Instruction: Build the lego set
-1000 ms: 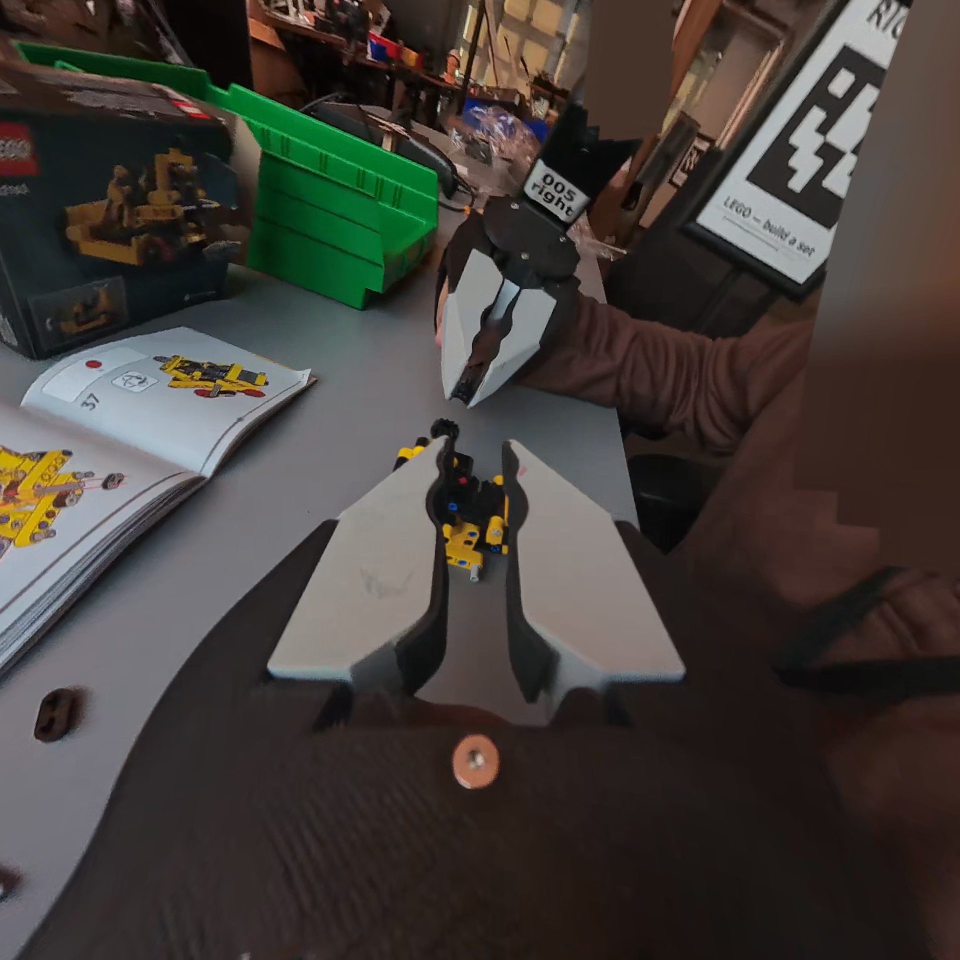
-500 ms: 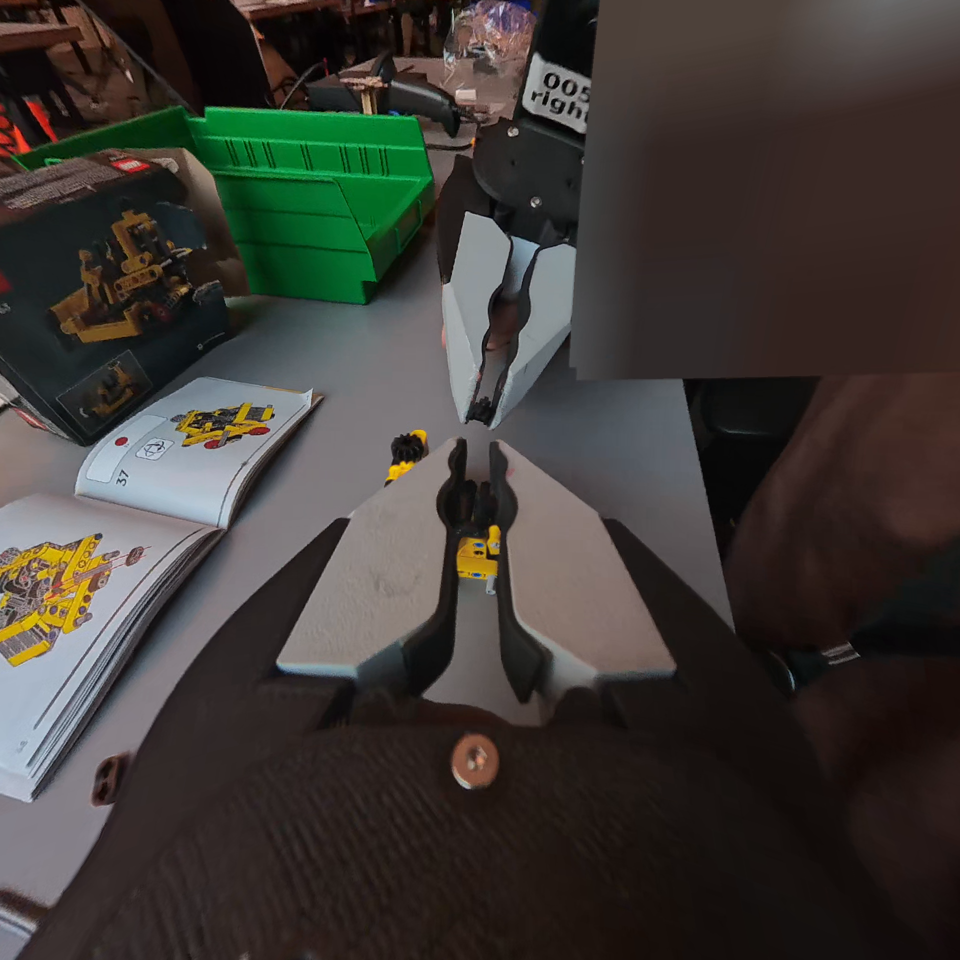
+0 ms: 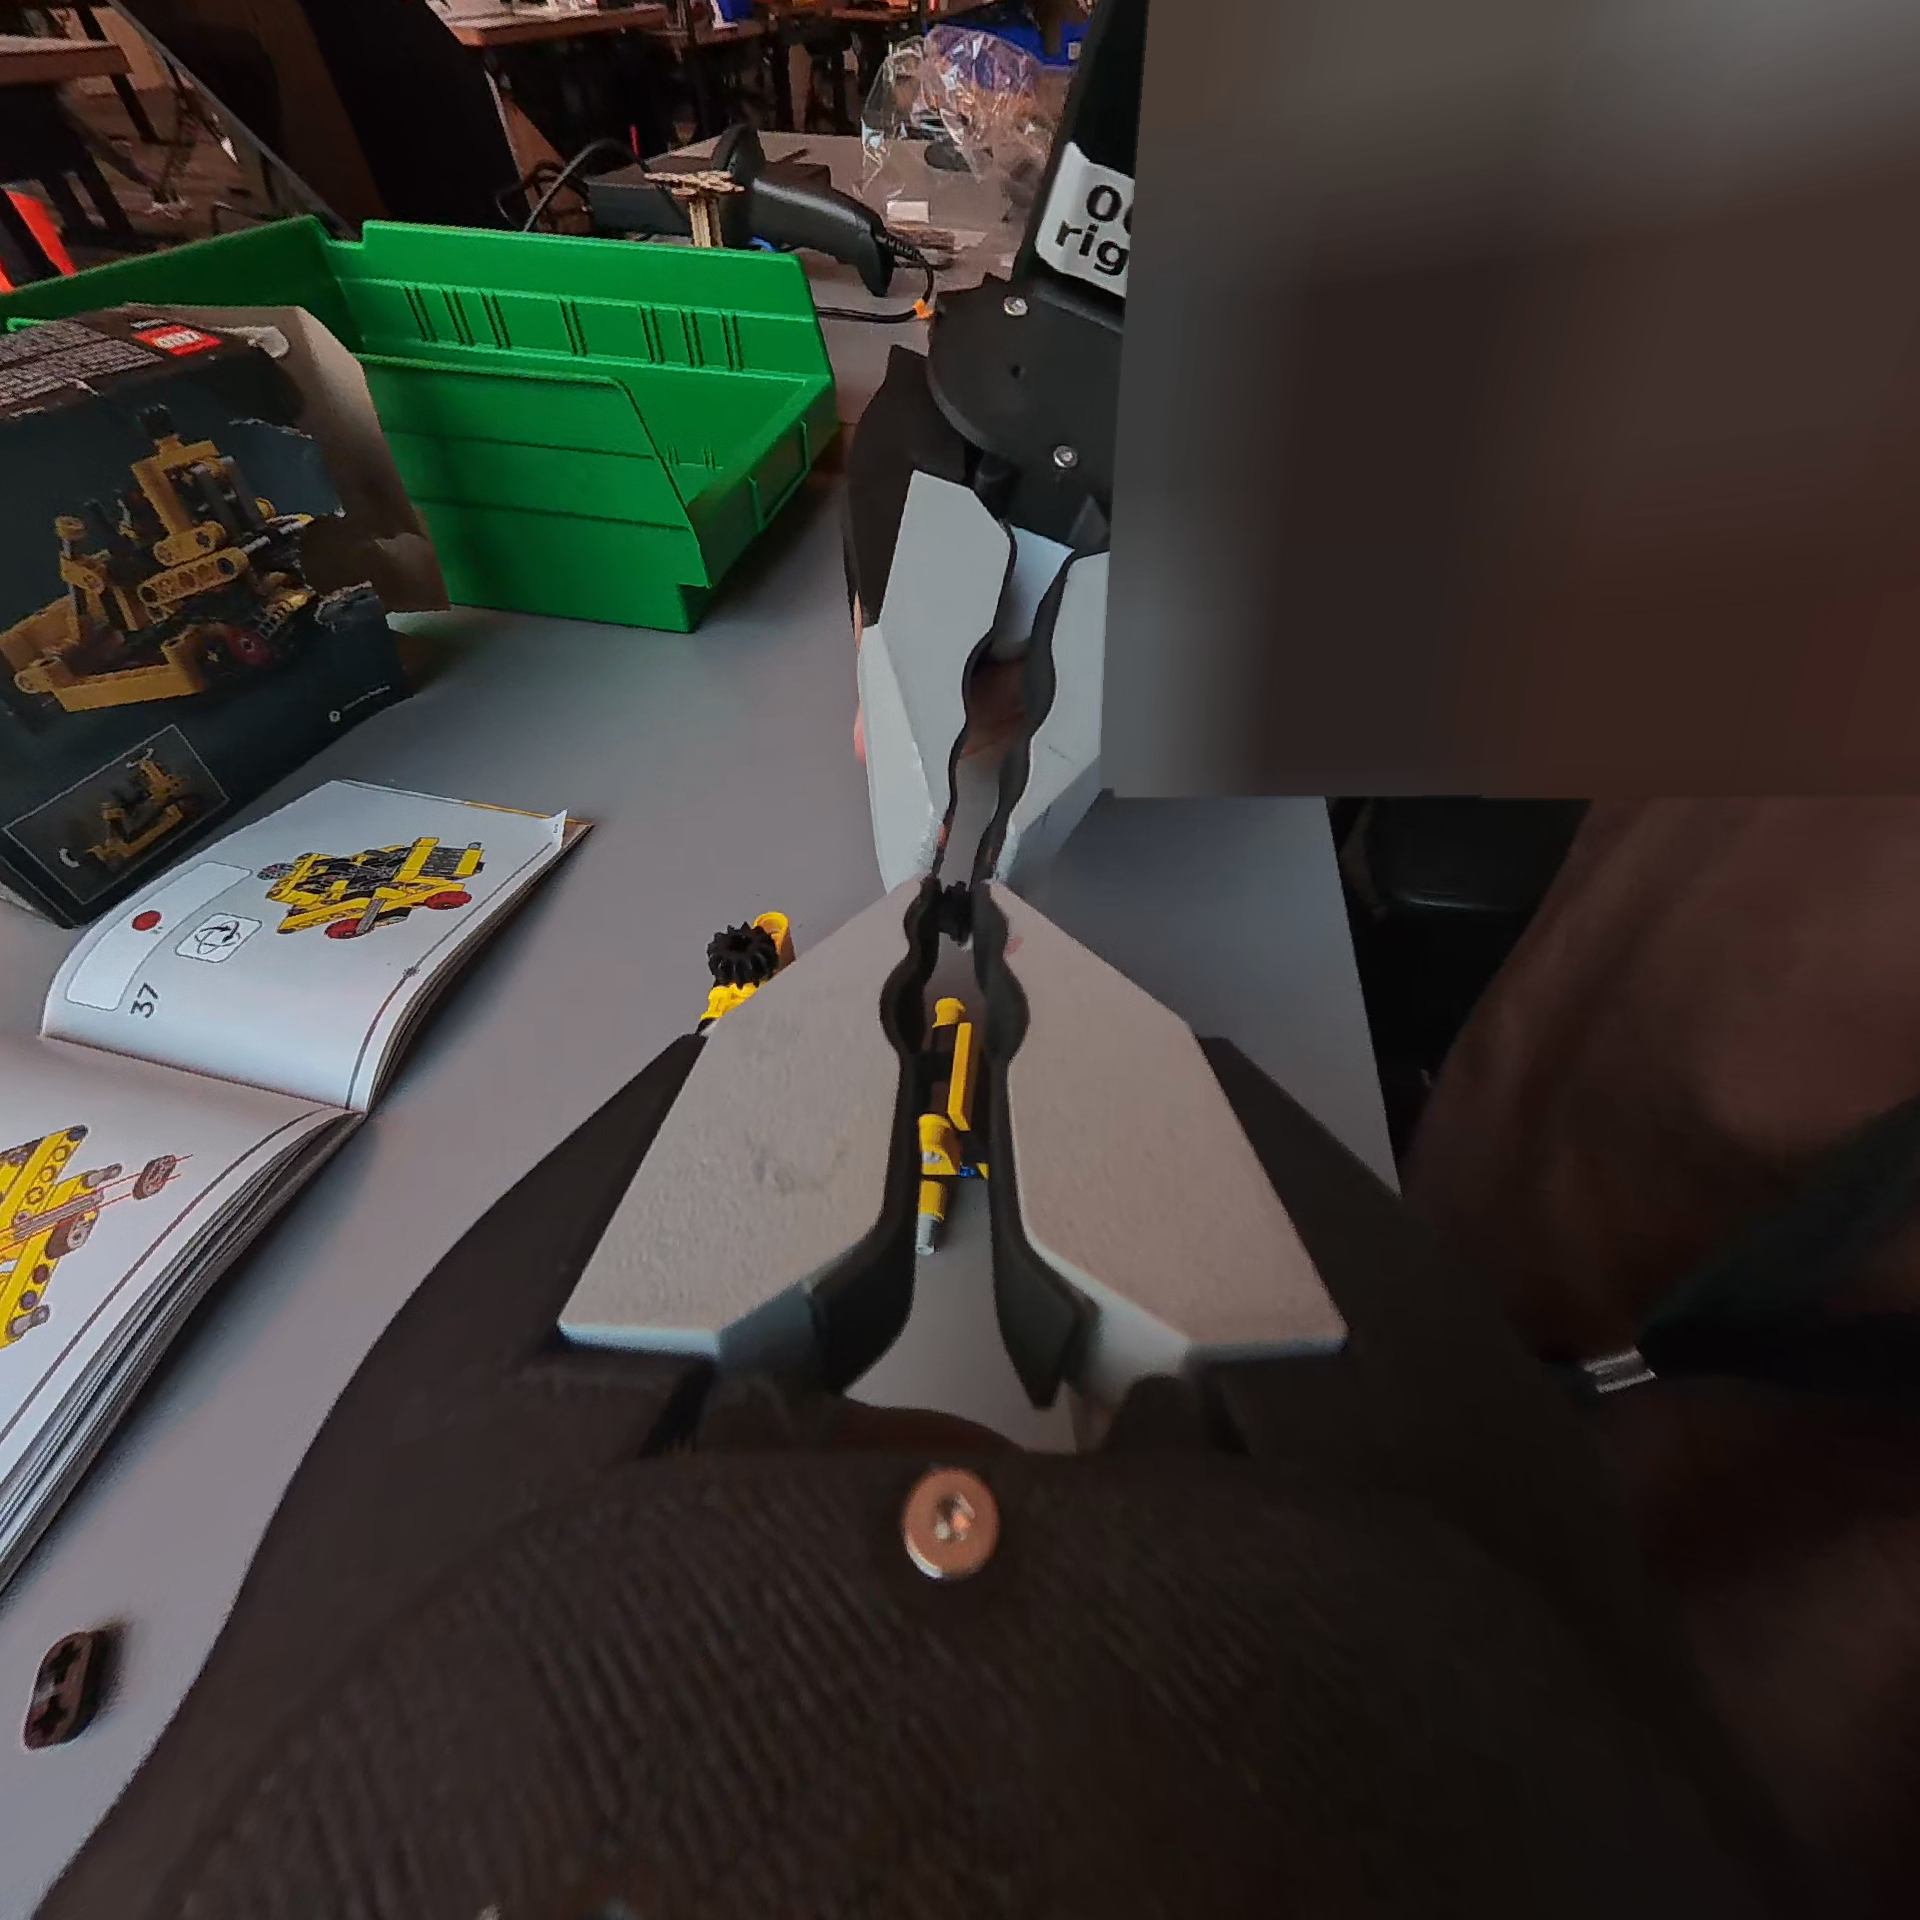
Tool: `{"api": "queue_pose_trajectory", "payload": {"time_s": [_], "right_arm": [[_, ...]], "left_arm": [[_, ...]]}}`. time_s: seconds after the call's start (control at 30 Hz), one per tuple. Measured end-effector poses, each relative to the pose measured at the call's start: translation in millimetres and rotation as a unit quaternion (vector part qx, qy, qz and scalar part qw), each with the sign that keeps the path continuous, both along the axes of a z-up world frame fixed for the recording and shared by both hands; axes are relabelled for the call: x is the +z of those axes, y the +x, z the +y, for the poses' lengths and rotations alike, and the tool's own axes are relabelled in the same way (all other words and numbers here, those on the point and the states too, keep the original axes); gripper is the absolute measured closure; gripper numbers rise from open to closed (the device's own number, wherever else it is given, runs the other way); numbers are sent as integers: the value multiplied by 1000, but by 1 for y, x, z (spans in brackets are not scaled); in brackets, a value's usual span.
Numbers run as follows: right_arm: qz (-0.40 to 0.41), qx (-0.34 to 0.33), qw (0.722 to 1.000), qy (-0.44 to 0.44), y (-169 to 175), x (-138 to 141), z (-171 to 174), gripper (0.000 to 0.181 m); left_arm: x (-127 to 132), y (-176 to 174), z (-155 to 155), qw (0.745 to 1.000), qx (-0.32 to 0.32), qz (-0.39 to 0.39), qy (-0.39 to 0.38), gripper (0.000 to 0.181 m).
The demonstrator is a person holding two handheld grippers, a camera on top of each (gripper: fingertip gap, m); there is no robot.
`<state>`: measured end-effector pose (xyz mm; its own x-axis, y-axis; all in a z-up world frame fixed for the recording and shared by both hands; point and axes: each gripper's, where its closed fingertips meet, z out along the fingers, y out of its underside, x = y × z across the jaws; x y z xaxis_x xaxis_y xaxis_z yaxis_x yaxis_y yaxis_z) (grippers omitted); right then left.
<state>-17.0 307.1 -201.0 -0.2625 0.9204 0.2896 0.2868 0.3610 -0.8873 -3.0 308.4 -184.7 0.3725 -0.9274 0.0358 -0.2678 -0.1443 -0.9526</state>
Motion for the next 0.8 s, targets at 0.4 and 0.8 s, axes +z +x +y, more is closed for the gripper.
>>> {"api": "queue_pose_trajectory", "payload": {"time_s": [0.4, 0.8], "right_arm": [[8, -16, 1000, -5, -4, 4, 2, 169], [11, -38, 999, -25, -7, 7, 8, 176]], "left_arm": [[-3, -6, 9, 998, 18, -25, -60, 179], [4, -7, 11, 996, 20, -56, -67, 180]]}}
